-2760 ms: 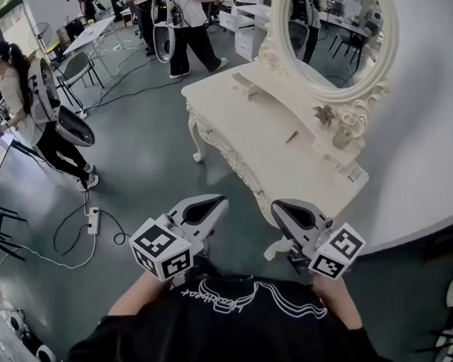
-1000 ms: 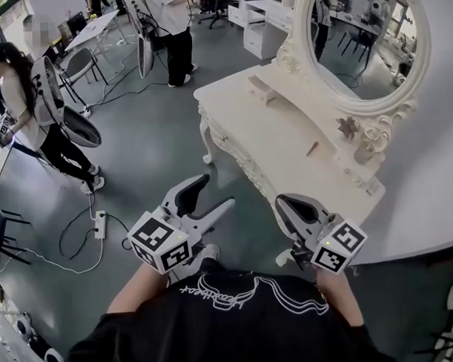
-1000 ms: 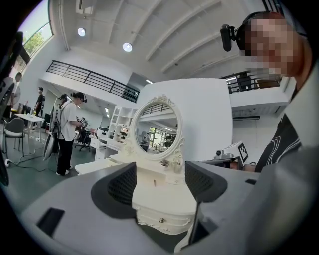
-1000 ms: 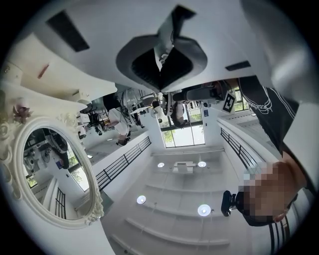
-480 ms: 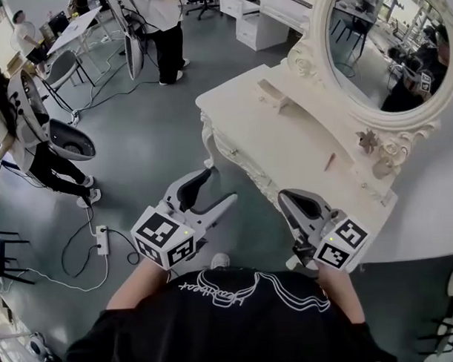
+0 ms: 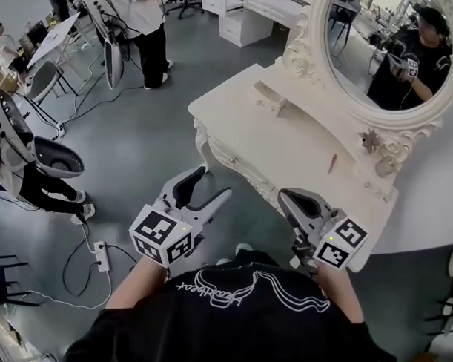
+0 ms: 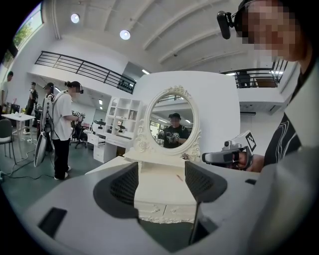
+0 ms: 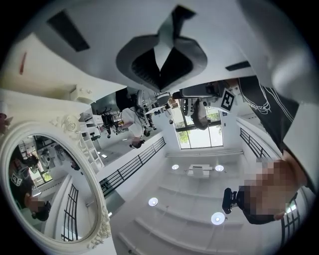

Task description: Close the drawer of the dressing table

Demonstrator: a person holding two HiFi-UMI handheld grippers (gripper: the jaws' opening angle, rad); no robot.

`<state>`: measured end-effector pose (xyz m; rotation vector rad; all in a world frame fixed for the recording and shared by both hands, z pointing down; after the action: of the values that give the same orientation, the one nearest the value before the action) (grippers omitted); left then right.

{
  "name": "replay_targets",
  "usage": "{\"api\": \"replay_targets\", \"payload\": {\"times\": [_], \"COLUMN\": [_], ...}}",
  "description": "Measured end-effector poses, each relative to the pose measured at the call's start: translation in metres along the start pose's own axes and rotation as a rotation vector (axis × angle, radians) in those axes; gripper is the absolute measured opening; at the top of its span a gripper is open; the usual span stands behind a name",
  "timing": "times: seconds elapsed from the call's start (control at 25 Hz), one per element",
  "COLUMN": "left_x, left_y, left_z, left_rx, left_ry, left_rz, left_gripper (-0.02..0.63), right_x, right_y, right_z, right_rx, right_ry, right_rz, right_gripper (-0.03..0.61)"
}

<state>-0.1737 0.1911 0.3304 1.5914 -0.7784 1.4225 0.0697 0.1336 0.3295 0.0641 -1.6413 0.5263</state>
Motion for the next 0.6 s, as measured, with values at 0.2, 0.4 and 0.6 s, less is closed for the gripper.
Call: {"api": "replay_targets", "payload": {"times": [0.2, 0.4, 0.6], "left_x": [0.005, 0.013, 0.013], "left_y": [0.016, 0.041, 0.072], "left_z": [0.020, 0.053, 0.100], "left_rx": [0.006, 0.005, 0.015], "left_ry": [0.022, 0.061, 0.084], "left_rz": [-0.006, -0.010, -0.026], "left_gripper": [0.291, 0.291, 0.291], "right_x": [0.001, 0.000, -0.007], "right_y": [-0.020, -0.057, -0.109], "right_z": [0.014, 0.034, 0.055], "right_rx": [0.019, 0.028, 0.068], "right_ry": [0.003, 0.000, -0.003], "right_rz": [0.013, 0.032, 0.060], "right_gripper": [0.003, 0.003, 0.003]}}
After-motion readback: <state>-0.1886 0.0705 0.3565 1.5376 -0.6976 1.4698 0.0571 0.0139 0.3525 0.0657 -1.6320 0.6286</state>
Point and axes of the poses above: the fingertips, and each gripper's own axes: z forward along the fingers, y to its left, x out of its underside, the point moved 8 cm from there along -z, backward along the fingers, and after that the axes turned 9 degrees about -y, right-handed, at the moved point
